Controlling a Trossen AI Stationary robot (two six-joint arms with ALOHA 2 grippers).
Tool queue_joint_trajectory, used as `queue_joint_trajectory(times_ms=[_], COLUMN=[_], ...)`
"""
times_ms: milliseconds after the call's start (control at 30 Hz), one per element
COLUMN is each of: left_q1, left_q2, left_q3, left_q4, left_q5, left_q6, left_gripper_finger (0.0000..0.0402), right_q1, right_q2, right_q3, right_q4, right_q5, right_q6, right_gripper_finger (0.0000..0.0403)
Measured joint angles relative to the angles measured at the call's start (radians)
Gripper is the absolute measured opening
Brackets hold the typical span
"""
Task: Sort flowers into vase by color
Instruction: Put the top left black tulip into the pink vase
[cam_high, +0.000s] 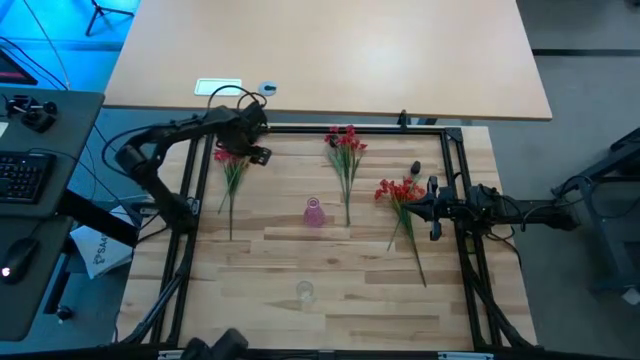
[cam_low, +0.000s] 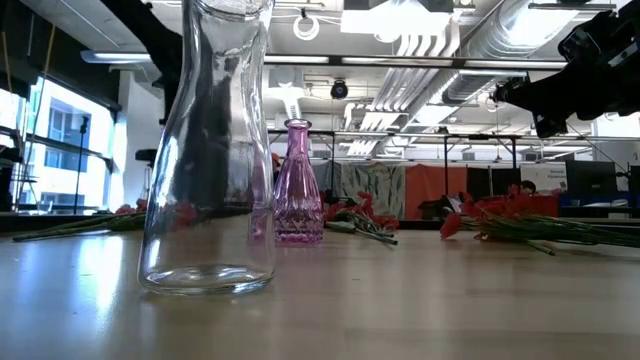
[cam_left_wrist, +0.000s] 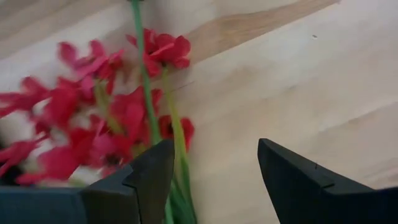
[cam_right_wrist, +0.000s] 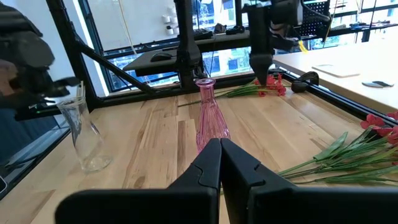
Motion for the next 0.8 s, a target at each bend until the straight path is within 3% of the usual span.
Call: queue_joint_trajectory(times_ms=[267, 800], left_q1=[0.022, 0.017], left_q2=[0.049, 0.045], left_q3=[0.000, 0.000], left_q4=[0.037, 0.029], left_q5=[0.004, -0.179], left_q6=[0.076, 0.028], left_gripper_finger=[0.0221, 0.0219], right_q1=[0.000, 0.000], right_q2=[0.000, 0.000], right_q3=[0.000, 0.000], right_q4=[0.000, 0.000], right_q5=[0.000, 0.000], right_q6=[0.000, 0.000], right_gripper_finger=[0.0000, 0.0000])
